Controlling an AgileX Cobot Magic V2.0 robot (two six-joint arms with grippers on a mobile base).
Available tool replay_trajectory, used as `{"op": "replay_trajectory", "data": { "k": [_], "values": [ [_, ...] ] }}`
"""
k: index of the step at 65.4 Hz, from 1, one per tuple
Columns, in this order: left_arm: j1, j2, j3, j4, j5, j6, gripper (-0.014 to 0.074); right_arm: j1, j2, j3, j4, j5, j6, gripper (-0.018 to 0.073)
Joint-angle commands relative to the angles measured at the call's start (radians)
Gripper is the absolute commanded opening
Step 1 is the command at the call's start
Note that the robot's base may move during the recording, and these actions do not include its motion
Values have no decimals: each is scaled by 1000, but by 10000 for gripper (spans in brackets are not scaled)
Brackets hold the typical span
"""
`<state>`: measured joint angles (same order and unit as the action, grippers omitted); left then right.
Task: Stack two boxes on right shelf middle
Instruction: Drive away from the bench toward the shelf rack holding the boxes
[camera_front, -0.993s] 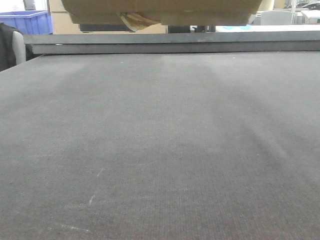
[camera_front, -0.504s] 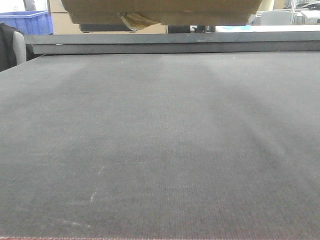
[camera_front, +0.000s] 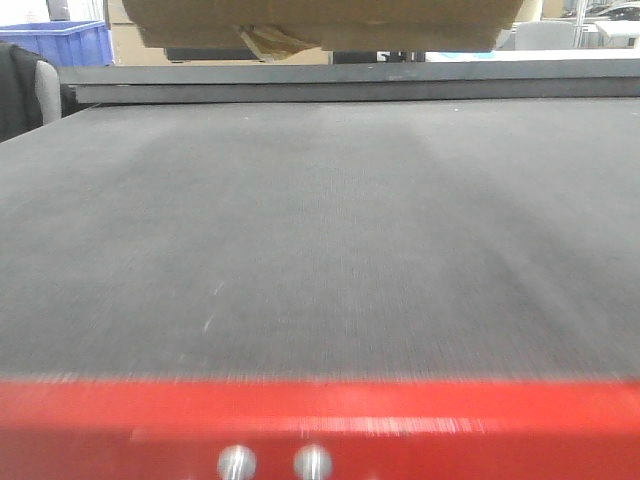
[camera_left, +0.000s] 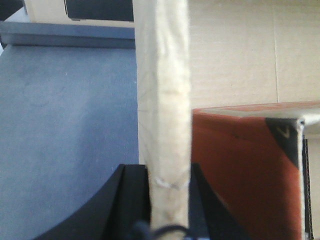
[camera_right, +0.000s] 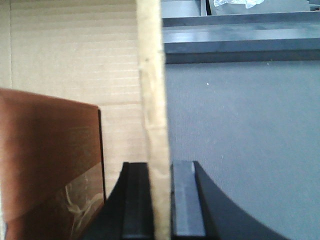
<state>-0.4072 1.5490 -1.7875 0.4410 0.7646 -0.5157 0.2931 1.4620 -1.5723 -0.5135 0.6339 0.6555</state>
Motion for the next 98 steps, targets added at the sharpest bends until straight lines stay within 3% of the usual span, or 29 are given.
{"op": "replay_trajectory", "data": {
  "k": [1,98],
  "values": [
    [1,-31,-7,17,-47,-7,-111,-18,-7,-10,-56,-15,9,-162],
    [1,-31,-7,17,-47,-7,-111,-18,-7,-10,-56,-15,9,-162]
  ]
}}
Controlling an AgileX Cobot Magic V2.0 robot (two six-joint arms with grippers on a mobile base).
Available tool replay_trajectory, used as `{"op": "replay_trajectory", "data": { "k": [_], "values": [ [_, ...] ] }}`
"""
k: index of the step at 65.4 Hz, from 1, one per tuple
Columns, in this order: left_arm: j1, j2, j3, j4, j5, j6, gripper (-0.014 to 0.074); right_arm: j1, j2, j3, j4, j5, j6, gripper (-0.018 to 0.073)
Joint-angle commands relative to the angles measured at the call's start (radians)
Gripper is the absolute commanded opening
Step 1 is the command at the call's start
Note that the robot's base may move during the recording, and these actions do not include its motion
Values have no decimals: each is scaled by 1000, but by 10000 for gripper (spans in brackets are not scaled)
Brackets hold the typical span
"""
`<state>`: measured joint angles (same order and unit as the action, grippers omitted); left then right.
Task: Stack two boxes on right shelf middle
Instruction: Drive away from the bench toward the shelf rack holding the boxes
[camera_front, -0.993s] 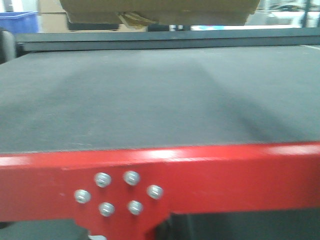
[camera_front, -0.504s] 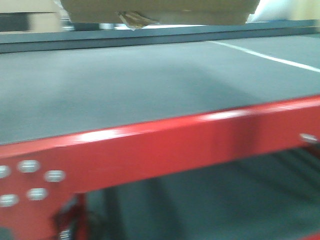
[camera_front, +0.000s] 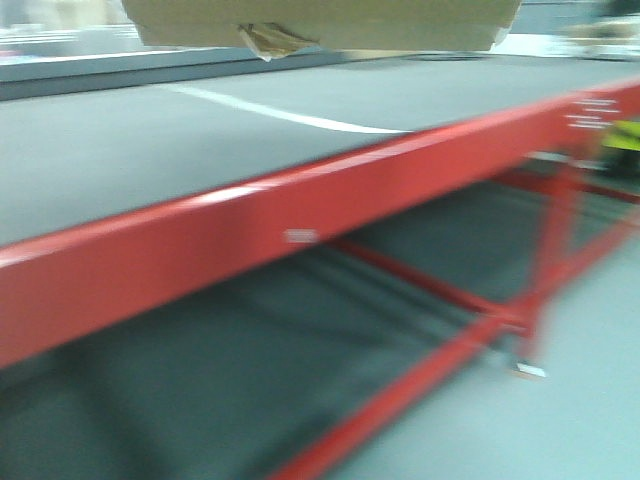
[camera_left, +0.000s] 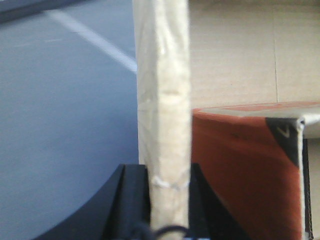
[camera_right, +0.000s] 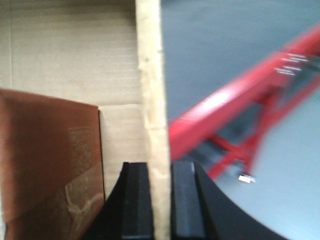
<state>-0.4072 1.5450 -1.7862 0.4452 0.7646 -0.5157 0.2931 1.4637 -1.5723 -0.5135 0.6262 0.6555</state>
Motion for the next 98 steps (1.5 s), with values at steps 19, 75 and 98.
{"op": "replay_trajectory", "data": {
  "k": [19,75,98],
  "values": [
    [1,-27,-9,13,-49,-7,-111,-18,-9,-10,-56,-8,9,-162],
    [1,-27,-9,13,-49,-7,-111,-18,-9,-10,-56,-8,9,-162],
    [1,-27,-9,13,-49,-7,-111,-18,-9,-10,-56,-8,9,-162]
  ]
}}
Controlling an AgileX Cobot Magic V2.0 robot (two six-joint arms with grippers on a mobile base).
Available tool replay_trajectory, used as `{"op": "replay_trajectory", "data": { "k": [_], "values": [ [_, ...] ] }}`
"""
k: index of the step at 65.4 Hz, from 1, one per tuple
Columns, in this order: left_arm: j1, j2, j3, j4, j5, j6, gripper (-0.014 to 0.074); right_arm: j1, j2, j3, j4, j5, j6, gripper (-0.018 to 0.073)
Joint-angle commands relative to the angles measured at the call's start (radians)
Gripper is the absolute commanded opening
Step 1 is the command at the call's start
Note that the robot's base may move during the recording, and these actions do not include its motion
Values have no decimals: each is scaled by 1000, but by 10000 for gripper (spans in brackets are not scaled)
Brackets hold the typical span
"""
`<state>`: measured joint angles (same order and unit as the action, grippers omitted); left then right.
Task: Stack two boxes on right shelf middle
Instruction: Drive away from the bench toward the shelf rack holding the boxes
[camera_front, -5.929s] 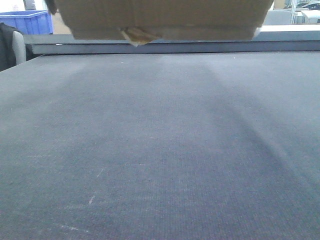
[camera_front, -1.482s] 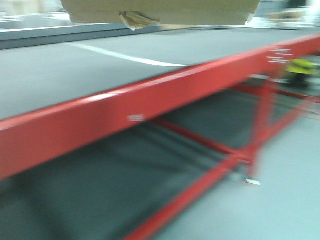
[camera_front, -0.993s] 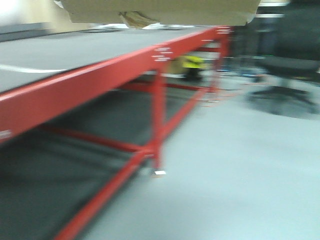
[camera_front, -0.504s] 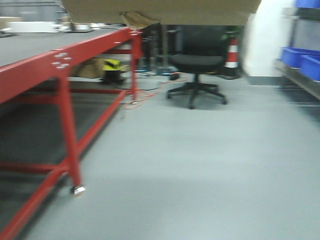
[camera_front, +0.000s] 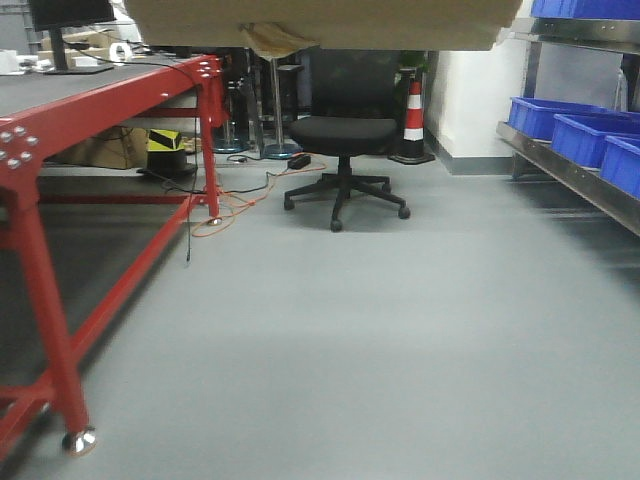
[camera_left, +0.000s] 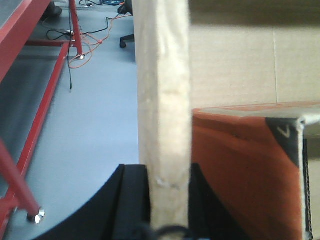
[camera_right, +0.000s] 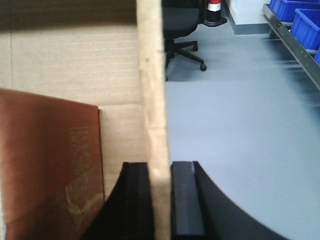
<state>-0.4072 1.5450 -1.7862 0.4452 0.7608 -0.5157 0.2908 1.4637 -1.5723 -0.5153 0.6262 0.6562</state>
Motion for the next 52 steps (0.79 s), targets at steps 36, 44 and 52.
{"op": "replay_trajectory", "data": {
  "k": [36,44,52],
  "values": [
    [1,-27,-9,13,-45,-7,-111,-16,-9,-10,-54,-14,8,-162],
    [1,-27,-9,13,-45,-7,-111,-16,-9,-10,-54,-16,8,-162],
    [1,-27,-9,13,-45,-7,-111,-16,-9,-10,-54,-16,8,-162]
  ]
}}
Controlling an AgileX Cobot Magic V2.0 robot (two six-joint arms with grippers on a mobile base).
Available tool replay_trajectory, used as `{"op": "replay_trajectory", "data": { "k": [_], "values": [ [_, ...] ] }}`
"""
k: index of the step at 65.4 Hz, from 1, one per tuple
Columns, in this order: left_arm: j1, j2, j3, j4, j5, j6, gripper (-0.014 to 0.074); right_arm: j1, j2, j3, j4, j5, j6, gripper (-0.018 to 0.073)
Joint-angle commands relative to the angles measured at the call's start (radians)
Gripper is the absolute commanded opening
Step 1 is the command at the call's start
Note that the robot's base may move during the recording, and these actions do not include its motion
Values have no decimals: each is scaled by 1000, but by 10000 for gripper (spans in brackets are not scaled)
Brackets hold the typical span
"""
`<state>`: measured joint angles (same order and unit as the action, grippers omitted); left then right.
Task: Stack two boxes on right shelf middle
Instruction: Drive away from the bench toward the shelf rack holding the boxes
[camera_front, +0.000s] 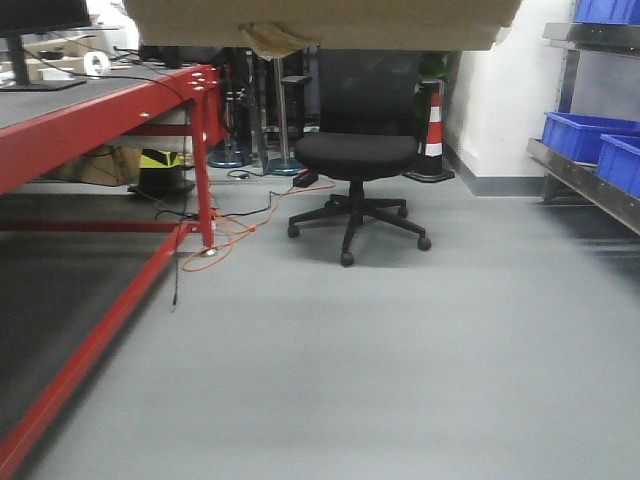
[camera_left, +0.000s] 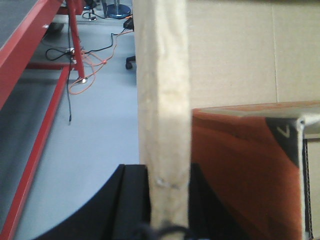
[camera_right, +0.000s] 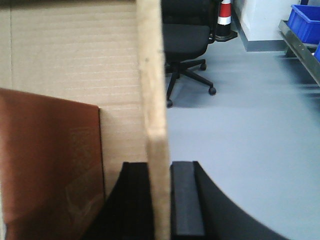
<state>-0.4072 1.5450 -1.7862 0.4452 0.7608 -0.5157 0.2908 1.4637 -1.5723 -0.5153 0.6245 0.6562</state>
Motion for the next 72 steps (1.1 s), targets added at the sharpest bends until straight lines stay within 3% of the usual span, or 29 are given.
{"op": "replay_trajectory", "data": {
  "k": [1,72],
  "values": [
    [1,-27,-9,13,-45,-7,-111,-16,-9,-10,-54,-14,8,-162],
    [1,-27,-9,13,-45,-7,-111,-16,-8,-10,-54,-116,8,-162]
  ]
}}
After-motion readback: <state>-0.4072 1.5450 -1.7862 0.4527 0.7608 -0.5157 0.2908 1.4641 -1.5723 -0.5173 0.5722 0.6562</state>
